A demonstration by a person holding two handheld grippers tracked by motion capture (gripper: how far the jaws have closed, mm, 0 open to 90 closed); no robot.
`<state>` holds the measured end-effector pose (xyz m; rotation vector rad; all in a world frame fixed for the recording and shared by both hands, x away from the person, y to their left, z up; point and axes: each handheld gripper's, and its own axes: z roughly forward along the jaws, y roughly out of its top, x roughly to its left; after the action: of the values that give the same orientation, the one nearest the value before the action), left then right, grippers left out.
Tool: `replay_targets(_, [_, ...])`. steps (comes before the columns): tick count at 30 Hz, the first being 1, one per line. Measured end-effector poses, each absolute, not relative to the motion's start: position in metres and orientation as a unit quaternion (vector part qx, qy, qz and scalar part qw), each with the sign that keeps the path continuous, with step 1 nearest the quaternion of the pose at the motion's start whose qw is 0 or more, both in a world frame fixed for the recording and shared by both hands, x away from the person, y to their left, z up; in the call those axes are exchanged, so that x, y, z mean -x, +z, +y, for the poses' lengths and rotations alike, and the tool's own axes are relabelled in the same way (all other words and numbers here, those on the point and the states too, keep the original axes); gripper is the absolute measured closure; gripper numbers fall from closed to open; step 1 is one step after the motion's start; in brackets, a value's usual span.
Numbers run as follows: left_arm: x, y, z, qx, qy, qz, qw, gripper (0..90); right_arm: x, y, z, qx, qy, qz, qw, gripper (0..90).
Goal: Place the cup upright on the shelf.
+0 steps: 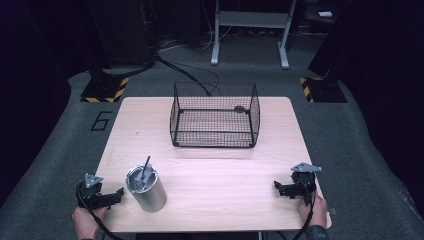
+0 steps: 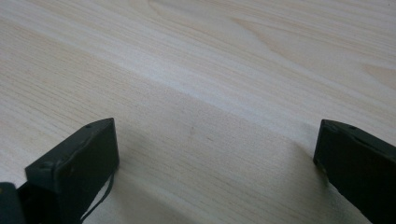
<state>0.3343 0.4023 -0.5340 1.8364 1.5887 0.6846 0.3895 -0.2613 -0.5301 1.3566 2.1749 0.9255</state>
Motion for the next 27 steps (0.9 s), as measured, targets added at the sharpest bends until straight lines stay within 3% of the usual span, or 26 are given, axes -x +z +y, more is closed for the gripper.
replay_targets(13, [-0.334, -0.534, 0.402, -0.704, 0.253, 0.587, 0.309, 0.0, -0.389, -0.53, -0.261, -0.487, 0.332, 0.781, 0.207, 0.0])
replay_targets(27, [-0.314, -0.525, 0.401, -0.753, 0.24, 0.512, 0.338, 0.0, -0.39, -0.53, -0.261, -0.487, 0.332, 0.781, 0.207, 0.0])
